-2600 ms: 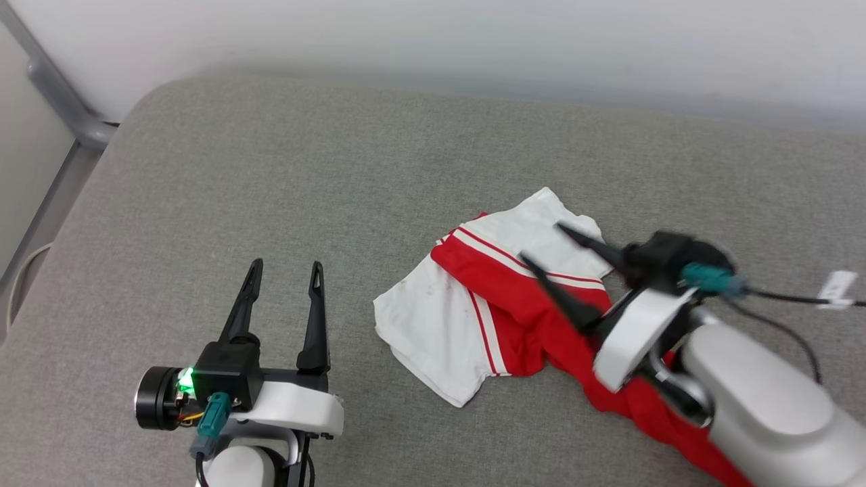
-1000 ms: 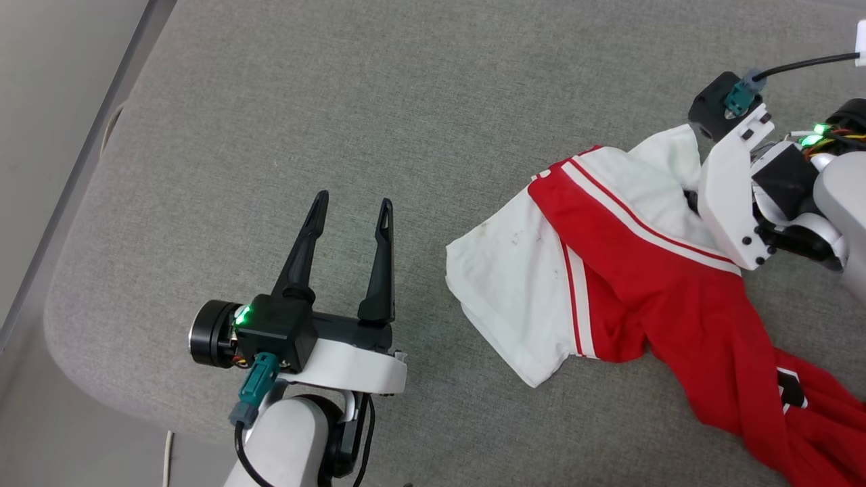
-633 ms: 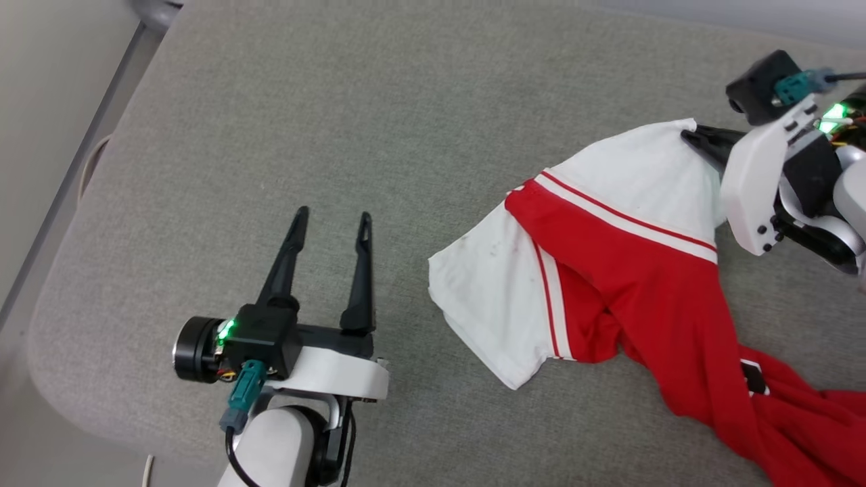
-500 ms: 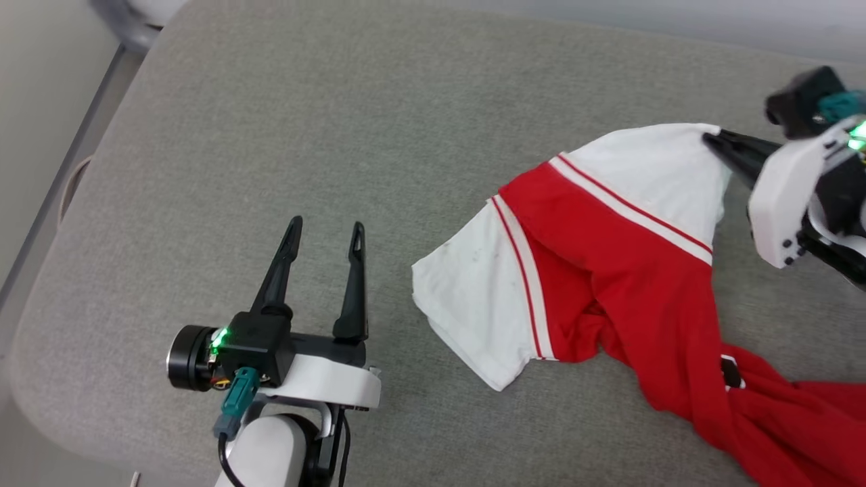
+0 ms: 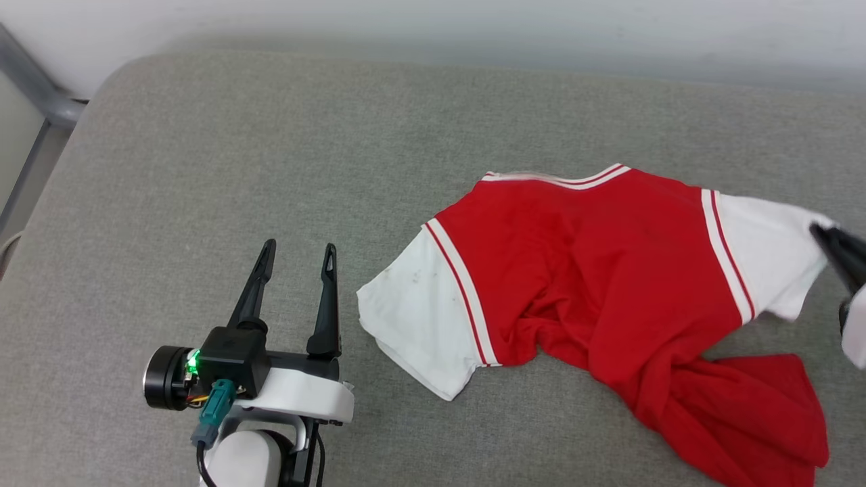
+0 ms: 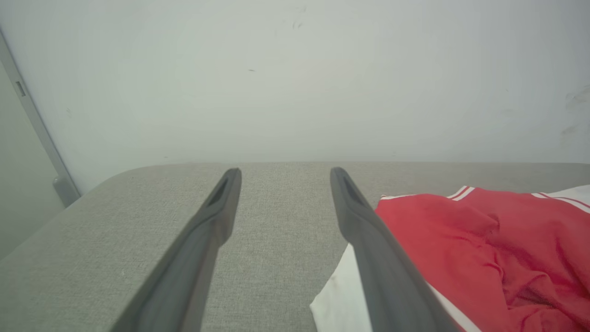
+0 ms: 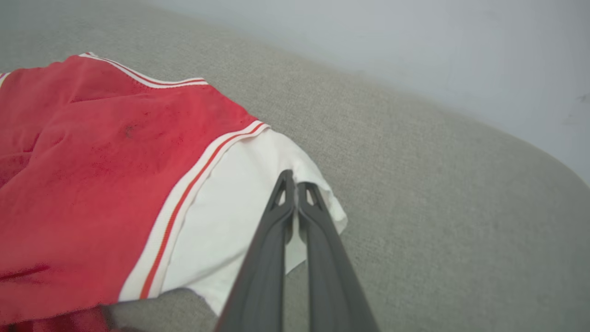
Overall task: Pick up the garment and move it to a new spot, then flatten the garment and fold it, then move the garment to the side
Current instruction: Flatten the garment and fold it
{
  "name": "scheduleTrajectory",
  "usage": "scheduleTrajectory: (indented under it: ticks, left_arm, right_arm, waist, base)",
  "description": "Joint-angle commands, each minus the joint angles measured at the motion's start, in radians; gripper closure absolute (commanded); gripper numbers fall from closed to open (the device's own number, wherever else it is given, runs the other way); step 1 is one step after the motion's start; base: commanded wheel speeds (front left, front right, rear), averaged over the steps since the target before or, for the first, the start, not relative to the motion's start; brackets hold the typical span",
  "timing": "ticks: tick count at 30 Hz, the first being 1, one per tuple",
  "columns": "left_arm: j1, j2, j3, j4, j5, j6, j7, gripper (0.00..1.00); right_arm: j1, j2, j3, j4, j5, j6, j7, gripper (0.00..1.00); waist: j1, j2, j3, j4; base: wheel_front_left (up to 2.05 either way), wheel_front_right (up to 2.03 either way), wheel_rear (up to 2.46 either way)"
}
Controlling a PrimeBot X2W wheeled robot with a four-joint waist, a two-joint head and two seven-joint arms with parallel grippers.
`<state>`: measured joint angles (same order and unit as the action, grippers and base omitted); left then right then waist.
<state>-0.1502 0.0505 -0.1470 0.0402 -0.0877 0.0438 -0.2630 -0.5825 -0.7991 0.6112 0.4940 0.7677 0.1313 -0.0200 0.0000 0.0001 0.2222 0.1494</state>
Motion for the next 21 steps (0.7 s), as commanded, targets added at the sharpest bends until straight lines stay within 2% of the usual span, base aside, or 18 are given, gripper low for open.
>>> scheduleTrajectory:
  ticks: [1,5,8,13,14,15,16,21]
  left_arm:
    - [0.010,-0.001,0.009,0.003,0.008,-0.006,-0.003,0.00]
    - [0.021,-0.001,0.021,0.006,0.014,-0.016,-0.003,0.00]
    - [0.029,-0.001,0.033,0.009,0.018,-0.025,-0.003,0.00]
    - [0.025,0.000,0.049,0.019,0.029,-0.043,-0.003,0.00]
    - [0.020,0.000,0.050,0.021,0.032,-0.045,-0.003,0.00]
    - [0.016,0.001,0.053,0.024,0.033,-0.050,-0.003,0.00]
    - [0.012,0.004,0.055,0.026,0.037,-0.053,-0.003,0.00]
    - [-0.018,0.031,0.066,0.036,0.051,-0.082,-0.003,0.00]
  right_arm:
    - [0.060,0.013,-0.040,-0.003,-0.018,-0.001,0.005,1.00]
    - [0.213,0.039,-0.184,-0.002,-0.065,-0.001,0.040,1.00]
    - [0.315,0.084,-0.275,0.008,-0.101,-0.001,0.074,1.00]
    - [0.411,0.169,-0.367,0.021,-0.139,-0.001,0.123,1.00]
    - [0.424,0.182,-0.378,0.020,-0.151,-0.001,0.127,0.76]
    - [0.429,0.194,-0.395,0.019,-0.160,-0.001,0.126,0.24]
    - [0.434,0.207,-0.416,0.014,-0.172,-0.001,0.114,0.00]
    - [0.424,0.258,-0.535,-0.028,-0.274,-0.001,0.024,0.00]
  waist:
    - [0.0000,-0.0001,-0.018,-0.016]
    - [0.0000,-0.0001,-0.034,-0.033]
    - [0.0000,-0.0001,-0.041,-0.045]
    - [0.0000,-0.0001,-0.049,-0.057]
    - [0.0000,-0.0001,-0.051,-0.059]
    - [0.0000,-0.0001,-0.054,-0.061]
    - [0.0000,-0.0001,-0.058,-0.063]
    - [0.0000,-0.0001,-0.076,-0.075]
  base:
    - [0.00,0.00,0.00]
    - [0.00,0.00,0.00]
    - [0.00,0.00,0.00]
    - [0.00,0.00,0.00]
    - [0.00,0.00,0.00]
    - [0.00,0.00,0.00]
    - [0.00,0.00,0.00]
    - [0.00,0.00,0.00]
